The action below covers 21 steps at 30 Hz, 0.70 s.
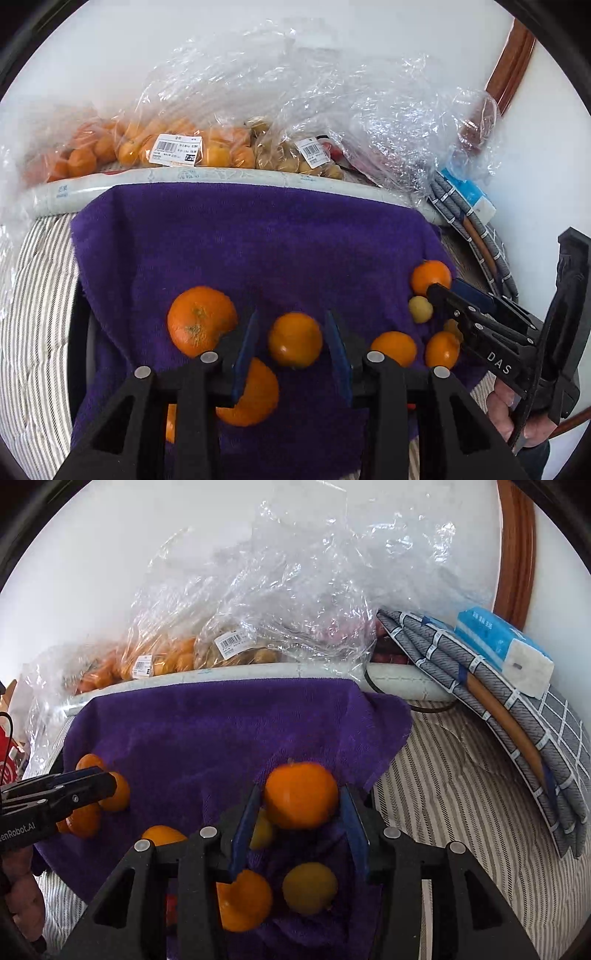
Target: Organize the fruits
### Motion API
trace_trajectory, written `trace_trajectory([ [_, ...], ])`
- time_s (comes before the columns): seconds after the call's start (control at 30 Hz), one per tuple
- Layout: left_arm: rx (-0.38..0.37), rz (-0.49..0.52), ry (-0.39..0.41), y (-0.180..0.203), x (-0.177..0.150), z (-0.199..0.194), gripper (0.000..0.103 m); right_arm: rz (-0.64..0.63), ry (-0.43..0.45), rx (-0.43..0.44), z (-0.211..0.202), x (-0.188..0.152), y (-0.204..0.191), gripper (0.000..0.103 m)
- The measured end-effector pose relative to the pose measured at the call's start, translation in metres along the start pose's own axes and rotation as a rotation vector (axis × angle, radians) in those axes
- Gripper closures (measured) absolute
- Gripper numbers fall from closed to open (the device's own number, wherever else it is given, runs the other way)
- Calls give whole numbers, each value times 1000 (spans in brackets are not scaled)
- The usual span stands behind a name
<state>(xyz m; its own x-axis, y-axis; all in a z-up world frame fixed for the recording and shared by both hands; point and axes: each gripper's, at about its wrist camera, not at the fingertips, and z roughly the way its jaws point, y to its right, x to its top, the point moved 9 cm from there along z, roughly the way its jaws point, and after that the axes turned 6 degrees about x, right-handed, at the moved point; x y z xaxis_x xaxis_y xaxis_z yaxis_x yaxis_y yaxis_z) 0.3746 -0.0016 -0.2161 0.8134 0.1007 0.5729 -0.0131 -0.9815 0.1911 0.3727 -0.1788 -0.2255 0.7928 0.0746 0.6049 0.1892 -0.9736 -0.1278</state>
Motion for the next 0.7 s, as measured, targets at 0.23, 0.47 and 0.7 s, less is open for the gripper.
trace_trajectory([
  [0.23,50,5,91,-5,-17,-79,55,13,82,-9,-77,-7,-16,39],
  [0.47,120,0,213,9,-61,-179,34,-9,135,-39,-174,-36,-44,31],
  [0.7,149,8,267,17,-101,-235,19,10,143,-42,-240,-81,-55,25],
])
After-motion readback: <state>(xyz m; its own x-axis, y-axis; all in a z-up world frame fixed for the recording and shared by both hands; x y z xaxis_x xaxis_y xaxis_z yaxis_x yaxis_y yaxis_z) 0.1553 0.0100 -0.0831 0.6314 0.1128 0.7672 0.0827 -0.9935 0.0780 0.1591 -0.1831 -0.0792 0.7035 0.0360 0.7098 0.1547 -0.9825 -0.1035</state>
